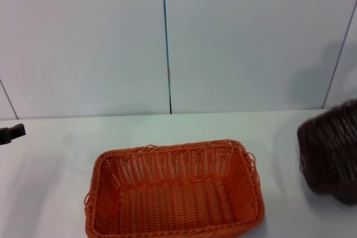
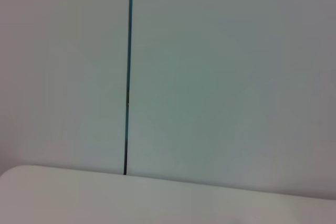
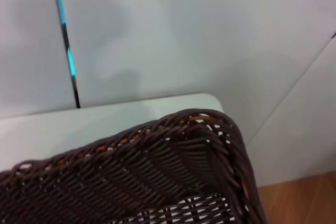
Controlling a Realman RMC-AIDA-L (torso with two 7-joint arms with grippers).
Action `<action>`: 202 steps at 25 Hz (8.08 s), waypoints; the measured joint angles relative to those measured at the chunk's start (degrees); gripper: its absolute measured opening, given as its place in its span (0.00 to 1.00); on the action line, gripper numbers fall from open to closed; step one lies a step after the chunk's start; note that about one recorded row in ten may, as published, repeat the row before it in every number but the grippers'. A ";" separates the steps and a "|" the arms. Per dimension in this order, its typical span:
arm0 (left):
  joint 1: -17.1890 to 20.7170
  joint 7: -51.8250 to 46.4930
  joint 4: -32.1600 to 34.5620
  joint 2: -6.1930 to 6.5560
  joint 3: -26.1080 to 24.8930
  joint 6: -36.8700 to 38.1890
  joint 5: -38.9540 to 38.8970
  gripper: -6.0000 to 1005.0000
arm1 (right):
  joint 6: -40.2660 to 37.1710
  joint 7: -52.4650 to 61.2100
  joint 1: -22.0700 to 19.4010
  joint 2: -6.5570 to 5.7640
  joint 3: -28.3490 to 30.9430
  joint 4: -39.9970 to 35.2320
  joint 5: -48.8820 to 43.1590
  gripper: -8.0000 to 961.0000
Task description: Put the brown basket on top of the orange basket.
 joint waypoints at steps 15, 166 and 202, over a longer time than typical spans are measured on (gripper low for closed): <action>0.70 -0.10 0.09 -0.15 -0.69 0.02 -0.01 0.90 | 10.02 0.01 7.52 -0.22 1.46 5.08 -0.60 0.17; -4.89 -0.08 32.85 25.51 21.73 3.79 -22.22 0.90 | 6.90 41.54 24.39 30.51 -37.54 3.87 -14.37 0.19; -6.37 0.04 32.84 22.23 21.00 6.18 -20.68 0.90 | -20.79 18.03 -0.64 28.18 -25.26 16.22 -14.38 0.90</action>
